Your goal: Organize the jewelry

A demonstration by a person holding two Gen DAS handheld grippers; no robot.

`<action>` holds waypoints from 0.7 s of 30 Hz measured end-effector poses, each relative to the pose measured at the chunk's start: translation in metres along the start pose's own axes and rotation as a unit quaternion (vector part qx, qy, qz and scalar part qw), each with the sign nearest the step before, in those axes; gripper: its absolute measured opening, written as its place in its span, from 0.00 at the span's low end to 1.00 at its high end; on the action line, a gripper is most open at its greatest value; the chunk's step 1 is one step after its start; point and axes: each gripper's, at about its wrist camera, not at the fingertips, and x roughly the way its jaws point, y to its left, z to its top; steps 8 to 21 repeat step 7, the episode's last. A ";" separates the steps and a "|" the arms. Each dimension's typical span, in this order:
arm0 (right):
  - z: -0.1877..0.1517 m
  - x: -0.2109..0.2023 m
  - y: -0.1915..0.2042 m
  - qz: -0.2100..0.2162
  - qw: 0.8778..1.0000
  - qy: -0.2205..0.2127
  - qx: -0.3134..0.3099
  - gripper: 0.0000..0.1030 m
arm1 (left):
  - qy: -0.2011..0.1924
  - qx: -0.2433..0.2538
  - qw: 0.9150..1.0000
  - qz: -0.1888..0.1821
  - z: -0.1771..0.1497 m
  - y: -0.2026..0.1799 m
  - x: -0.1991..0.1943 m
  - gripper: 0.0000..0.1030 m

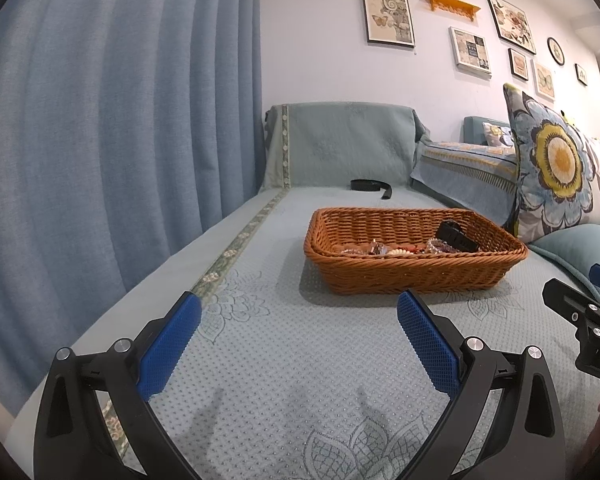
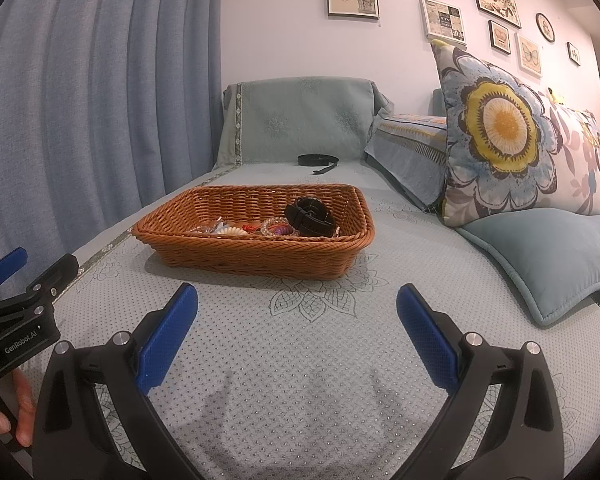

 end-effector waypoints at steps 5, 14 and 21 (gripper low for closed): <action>0.000 0.000 0.000 0.000 1.000 0.000 0.000 0.92 | 0.004 -0.006 1.000 -0.001 0.002 0.002 0.000 0.92; 0.000 0.000 0.000 0.000 1.000 0.001 0.000 0.92 | 0.003 -0.005 1.000 -0.001 0.002 0.002 -0.001 0.92; 0.000 0.000 0.000 0.000 1.000 0.001 0.000 0.92 | 0.003 -0.005 1.000 -0.001 0.002 0.002 -0.001 0.92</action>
